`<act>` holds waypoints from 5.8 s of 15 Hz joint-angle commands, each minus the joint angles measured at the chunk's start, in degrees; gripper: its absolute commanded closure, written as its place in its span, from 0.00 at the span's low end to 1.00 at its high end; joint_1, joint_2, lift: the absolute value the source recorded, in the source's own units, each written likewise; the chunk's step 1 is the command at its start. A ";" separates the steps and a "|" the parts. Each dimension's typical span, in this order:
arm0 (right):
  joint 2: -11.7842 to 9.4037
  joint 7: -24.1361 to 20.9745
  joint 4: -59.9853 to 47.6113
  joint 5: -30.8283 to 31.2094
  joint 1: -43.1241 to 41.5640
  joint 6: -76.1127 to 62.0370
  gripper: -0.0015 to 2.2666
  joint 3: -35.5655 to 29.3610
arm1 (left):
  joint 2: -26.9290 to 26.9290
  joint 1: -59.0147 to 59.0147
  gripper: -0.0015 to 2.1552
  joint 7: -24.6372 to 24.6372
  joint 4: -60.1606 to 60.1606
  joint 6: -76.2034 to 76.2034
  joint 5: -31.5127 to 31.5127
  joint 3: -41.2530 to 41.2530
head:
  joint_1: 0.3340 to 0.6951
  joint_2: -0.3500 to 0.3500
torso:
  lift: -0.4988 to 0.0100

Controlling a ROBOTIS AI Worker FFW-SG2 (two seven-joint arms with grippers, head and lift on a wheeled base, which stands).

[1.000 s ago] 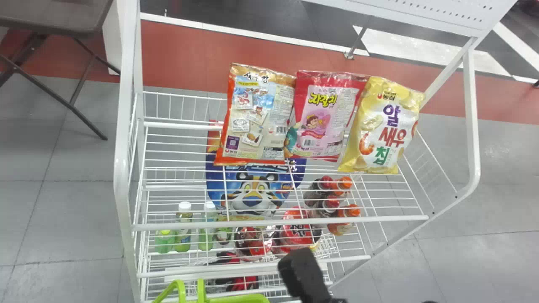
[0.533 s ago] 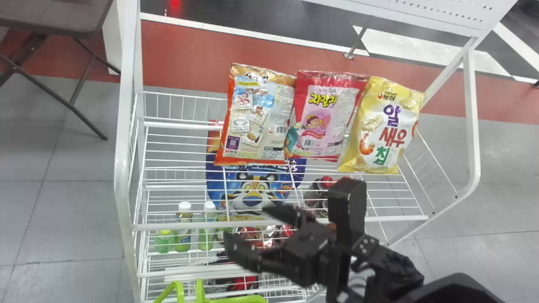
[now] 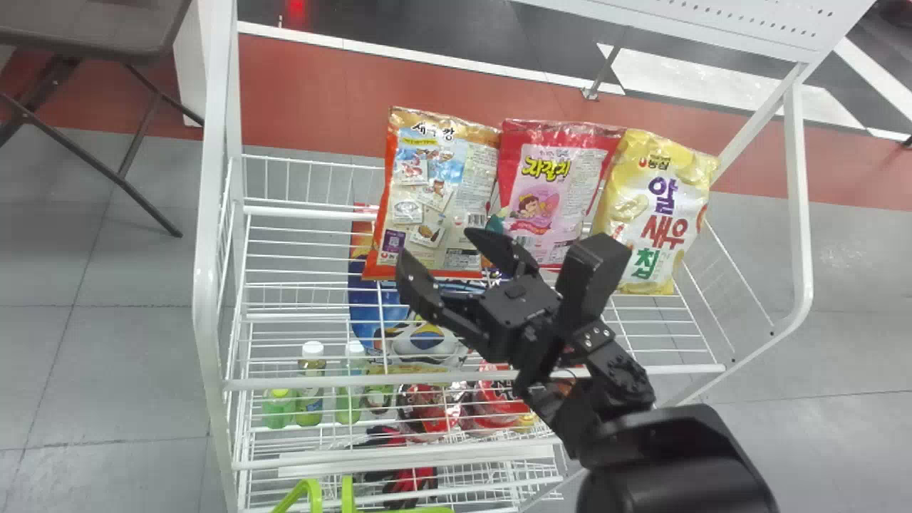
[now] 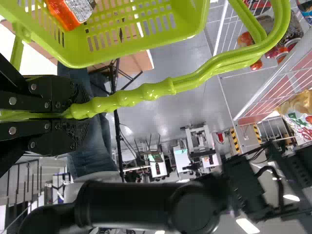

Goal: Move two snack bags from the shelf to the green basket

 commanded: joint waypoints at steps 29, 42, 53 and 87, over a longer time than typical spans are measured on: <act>-2.66 0.85 -18.51 -6.98 5.00 21.68 0.99 -5.45 | -0.17 -2.70 0.95 -0.25 1.89 0.82 1.46 2.11 | 1.00 0.00 | 0.95; -7.14 3.40 -41.98 -12.35 18.18 71.02 0.99 -11.25 | -0.70 -3.49 0.95 -0.16 1.18 0.46 2.25 2.46 | 1.00 0.00 | 0.95; -10.74 -2.85 -24.22 -2.50 18.27 71.02 0.99 13.27 | -0.61 -2.79 0.95 -0.07 -0.13 0.29 2.25 1.49 | 1.00 0.00 | 0.95; -2.66 -14.27 -14.99 2.07 33.56 -25.95 0.04 6.06 | -0.79 1.79 0.95 -0.51 3.38 -8.32 1.81 0.88 | 1.00 0.00 | 0.95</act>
